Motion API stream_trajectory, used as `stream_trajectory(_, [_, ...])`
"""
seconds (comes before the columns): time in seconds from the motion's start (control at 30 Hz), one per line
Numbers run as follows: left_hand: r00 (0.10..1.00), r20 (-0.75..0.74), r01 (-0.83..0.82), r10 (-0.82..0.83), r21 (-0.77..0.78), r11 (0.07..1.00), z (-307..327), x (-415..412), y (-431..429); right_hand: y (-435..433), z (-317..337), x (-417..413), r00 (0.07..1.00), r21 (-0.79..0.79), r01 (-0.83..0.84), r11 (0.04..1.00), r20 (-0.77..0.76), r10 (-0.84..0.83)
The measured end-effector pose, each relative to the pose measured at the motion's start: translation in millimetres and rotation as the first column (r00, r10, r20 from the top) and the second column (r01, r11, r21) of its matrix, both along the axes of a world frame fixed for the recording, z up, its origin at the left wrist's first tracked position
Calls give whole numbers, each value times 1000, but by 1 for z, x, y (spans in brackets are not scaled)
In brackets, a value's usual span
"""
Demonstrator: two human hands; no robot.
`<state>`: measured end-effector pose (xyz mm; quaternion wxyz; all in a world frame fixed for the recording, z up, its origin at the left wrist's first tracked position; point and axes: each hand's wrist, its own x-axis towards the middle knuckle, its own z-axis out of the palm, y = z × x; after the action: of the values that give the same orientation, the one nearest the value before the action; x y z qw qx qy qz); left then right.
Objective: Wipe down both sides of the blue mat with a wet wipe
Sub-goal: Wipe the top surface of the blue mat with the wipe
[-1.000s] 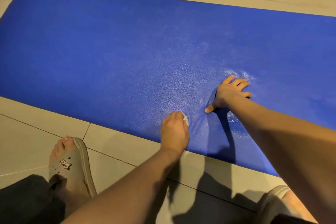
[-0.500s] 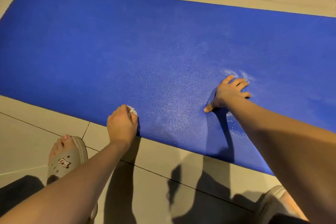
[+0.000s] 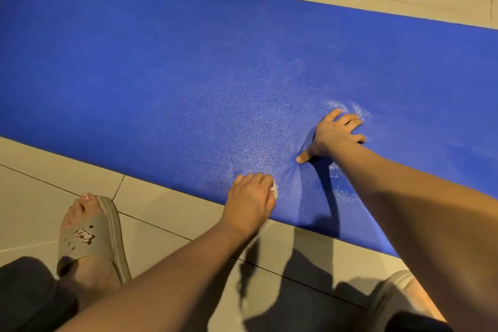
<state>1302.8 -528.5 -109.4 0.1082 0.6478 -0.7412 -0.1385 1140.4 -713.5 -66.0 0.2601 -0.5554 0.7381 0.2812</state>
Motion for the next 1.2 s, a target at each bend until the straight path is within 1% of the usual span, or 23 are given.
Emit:
stream_trajectory(0.03, [999,36,8,-8,0,1000,2,13,-2,0,0,0,1000,0,-2,1000,4,2])
stream_trajectory(0.1, [995,82,-57,57,6,998,6,43,-3,1,1,0,1000,0,-6,1000,9,6])
stream_trajectory(0.2, [966,150,-212,212,-13,977,12,88,2,8,4,-4,1000,-40,-21,999,14,21])
stream_trajectory(0.3, [888,212,-424,408,36,905,15,118,6,27,1,-16,995,-149,-58,987,77,70])
stream_trajectory(0.37, [829,188,-542,527,36,840,15,123,8,45,-4,-23,985,-224,-92,970,122,122])
stream_trajectory(0.47, [770,85,-637,632,51,769,12,110,17,72,-1,-29,973,-269,-97,958,178,148])
stream_trajectory(0.53, [779,21,-627,626,29,779,9,90,27,90,7,-30,966,-225,-138,964,186,181])
stream_trajectory(0.57, [798,-24,-602,602,10,798,9,76,32,100,10,-29,959,-167,-191,967,176,220])
stream_trajectory(0.63, [860,-80,-508,505,-28,861,9,40,41,118,13,-26,943,-2,-301,954,145,299])
stream_trajectory(0.7, [917,-116,-382,382,25,924,6,3,47,132,11,-22,924,109,-380,919,87,372])
stream_trajectory(0.73, [936,-121,-328,332,53,943,5,-12,50,136,9,-21,916,121,-402,908,57,398])
stream_trajectory(0.8, [961,-106,-249,256,76,966,2,-21,49,141,5,-19,904,96,-427,899,12,428])
stream_trajectory(0.87, [980,-63,-185,188,54,981,3,-3,45,146,-1,-16,892,55,-449,892,-32,451])
stream_trajectory(0.9, [981,-38,-190,192,48,981,5,14,42,149,-4,-15,887,34,-457,889,-54,458])
stream_trajectory(0.93, [968,-31,-249,251,50,967,6,34,39,151,-7,-14,885,17,-460,888,-73,460])
stream_trajectory(0.97, [934,-35,-353,355,54,934,8,56,36,153,-10,-12,885,6,-458,889,-85,457])
stream_trajectory(1.03, [810,-69,-579,583,61,813,8,98,35,153,-14,-10,886,4,-456,890,-94,454])
stream_trajectory(1.07, [746,-97,-655,659,76,752,8,112,36,153,-15,-10,886,10,-454,891,-97,453])
stream_trajectory(1.13, [643,-169,-741,747,111,662,7,117,37,151,-15,-10,886,15,-453,891,-103,452])
stream_trajectory(1.2, [552,-250,-794,795,132,593,8,98,37,151,-16,-9,889,21,-447,894,-106,446])
